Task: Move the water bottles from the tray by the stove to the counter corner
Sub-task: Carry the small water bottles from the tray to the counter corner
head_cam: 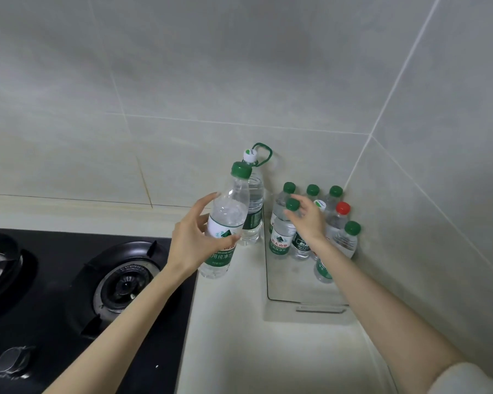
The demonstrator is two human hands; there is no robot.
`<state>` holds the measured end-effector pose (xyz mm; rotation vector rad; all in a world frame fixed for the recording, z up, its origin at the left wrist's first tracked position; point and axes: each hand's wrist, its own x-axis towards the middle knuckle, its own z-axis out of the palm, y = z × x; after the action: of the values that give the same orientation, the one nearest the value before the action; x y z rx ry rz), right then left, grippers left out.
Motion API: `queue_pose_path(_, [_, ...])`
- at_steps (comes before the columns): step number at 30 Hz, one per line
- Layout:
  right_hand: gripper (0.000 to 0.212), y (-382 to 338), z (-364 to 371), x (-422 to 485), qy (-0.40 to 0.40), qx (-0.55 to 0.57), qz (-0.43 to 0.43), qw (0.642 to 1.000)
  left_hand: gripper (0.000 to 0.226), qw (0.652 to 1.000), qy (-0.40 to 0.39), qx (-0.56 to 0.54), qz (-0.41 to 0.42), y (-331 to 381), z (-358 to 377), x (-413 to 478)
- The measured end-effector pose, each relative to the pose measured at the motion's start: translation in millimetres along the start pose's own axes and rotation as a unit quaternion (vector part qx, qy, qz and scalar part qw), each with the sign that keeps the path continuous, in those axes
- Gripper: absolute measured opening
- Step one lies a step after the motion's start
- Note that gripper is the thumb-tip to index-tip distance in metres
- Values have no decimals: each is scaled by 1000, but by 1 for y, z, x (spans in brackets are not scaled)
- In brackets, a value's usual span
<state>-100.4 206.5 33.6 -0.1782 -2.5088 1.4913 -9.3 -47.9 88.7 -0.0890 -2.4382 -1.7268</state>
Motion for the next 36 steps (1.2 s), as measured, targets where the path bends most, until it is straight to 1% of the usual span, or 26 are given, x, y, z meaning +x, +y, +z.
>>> queue_pose_path(3, [43,9,9,5,25,27,-18,999,84,1000,-8,3,-10,-7,-3,-1])
queue_pose_path(7, [45,16,16,7,47,37,-27,998,86,999,-12,-16,-34,-13,-3,-1])
queue_pose_path(11, [45,18,18,3,72,15,-45,996,87,998,-10,-27,-50,-15,-4,-2])
queue_pose_path(16, [41,-1,9,-3,106,-15,-62,992,83,998,12,-36,-52,-8,-9,-5])
queue_pose_path(19, [42,-17,-3,-5,99,12,-79,992,81,998,25,-43,-44,0,-15,-9])
queue_pose_path(22, [42,-48,-17,-15,93,69,-109,987,81,997,37,-56,-35,12,-21,-16])
queue_pose_path(25, [43,-86,-30,-29,70,124,-143,979,81,997,47,-63,-24,24,-29,-24])
queue_pose_path(28, [43,-125,-40,-50,40,155,-190,969,79,996,65,-63,-22,35,-41,-36])
queue_pose_path(31, [42,-160,-47,-71,0,193,-210,958,81,995,82,-63,-15,48,-55,-50])
queue_pose_path(33, [41,-178,-47,-85,-39,204,-213,955,81,993,98,-64,-11,56,-66,-63])
queue_pose_path(36, [43,-193,-39,-101,-114,189,-227,949,79,990,125,-64,-8,65,-80,-82])
